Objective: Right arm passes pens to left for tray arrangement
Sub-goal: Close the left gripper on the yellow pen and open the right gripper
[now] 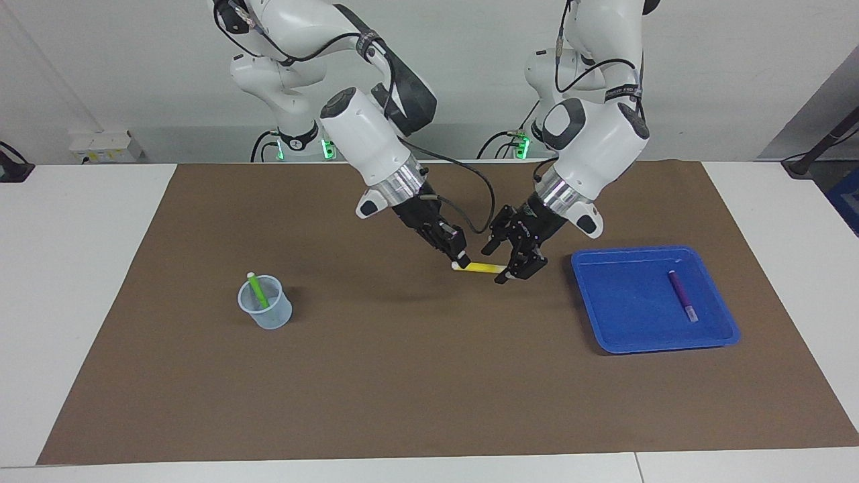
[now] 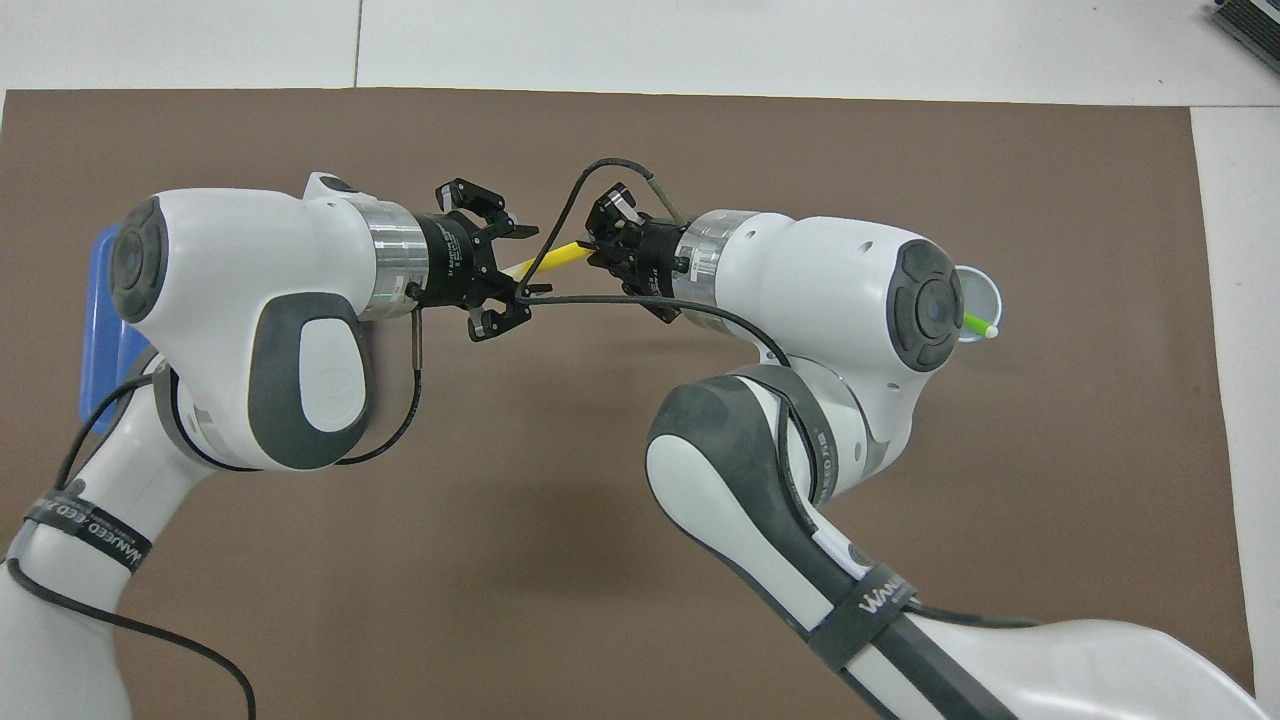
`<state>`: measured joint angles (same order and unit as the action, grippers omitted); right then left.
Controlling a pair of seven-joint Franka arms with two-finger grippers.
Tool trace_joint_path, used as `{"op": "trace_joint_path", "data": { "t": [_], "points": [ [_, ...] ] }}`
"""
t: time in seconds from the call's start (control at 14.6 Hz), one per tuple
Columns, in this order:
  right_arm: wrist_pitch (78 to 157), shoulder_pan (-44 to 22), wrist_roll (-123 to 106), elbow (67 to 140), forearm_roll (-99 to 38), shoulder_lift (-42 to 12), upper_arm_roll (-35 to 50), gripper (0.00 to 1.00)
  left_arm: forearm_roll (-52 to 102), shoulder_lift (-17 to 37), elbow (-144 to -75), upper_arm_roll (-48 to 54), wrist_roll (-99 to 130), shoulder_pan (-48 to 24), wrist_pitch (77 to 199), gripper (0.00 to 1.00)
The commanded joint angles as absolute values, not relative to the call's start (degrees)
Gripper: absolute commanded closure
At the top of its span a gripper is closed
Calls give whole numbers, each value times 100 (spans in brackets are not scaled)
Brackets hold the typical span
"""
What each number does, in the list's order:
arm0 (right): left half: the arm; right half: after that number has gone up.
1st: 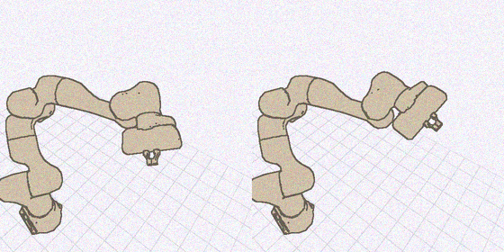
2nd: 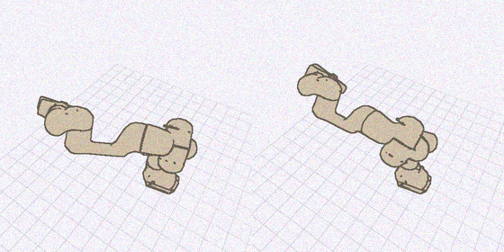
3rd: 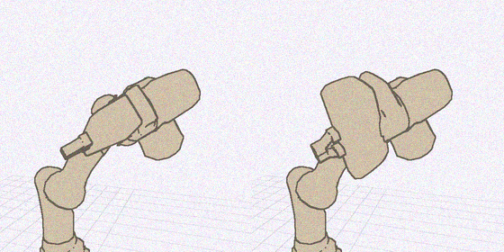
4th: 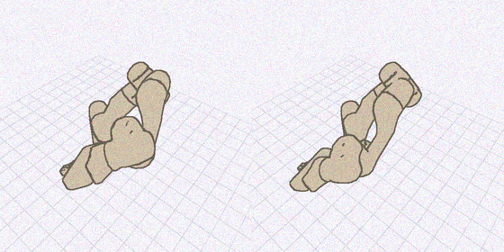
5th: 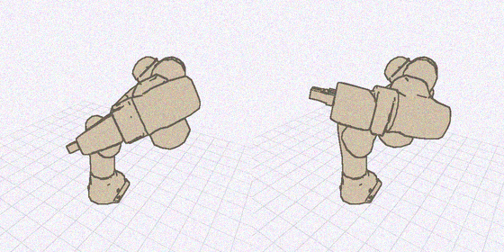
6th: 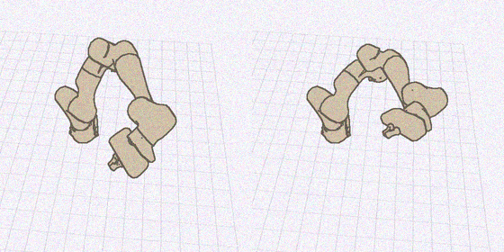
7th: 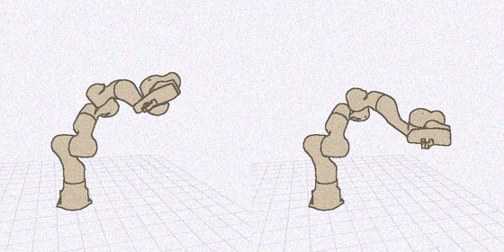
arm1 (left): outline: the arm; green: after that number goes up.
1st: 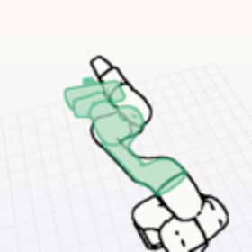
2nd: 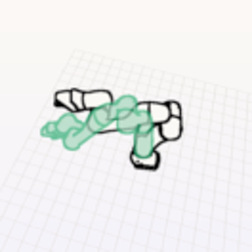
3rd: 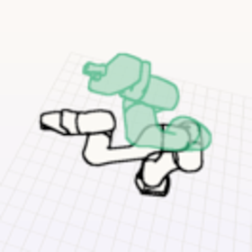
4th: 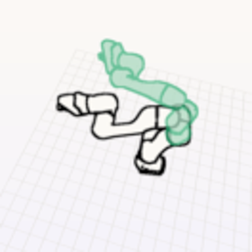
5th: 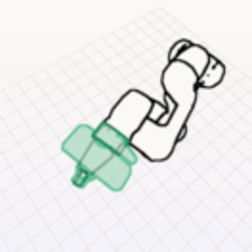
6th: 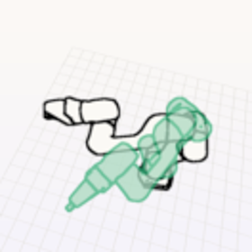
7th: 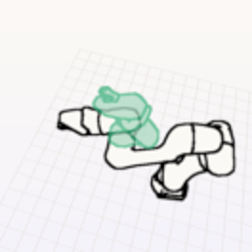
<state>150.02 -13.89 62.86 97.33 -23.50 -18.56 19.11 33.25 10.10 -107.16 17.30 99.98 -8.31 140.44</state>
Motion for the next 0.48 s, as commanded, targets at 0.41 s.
{"op": "trace_joint_path", "data": {
  "t": [0.41],
  "points": [
    [15047, -1397, 6328, 9747, -2470, -1854, 1916, 100, 3243, 765, -11048, 1670, 10063, -914, 14212, 100]
  ]
}}
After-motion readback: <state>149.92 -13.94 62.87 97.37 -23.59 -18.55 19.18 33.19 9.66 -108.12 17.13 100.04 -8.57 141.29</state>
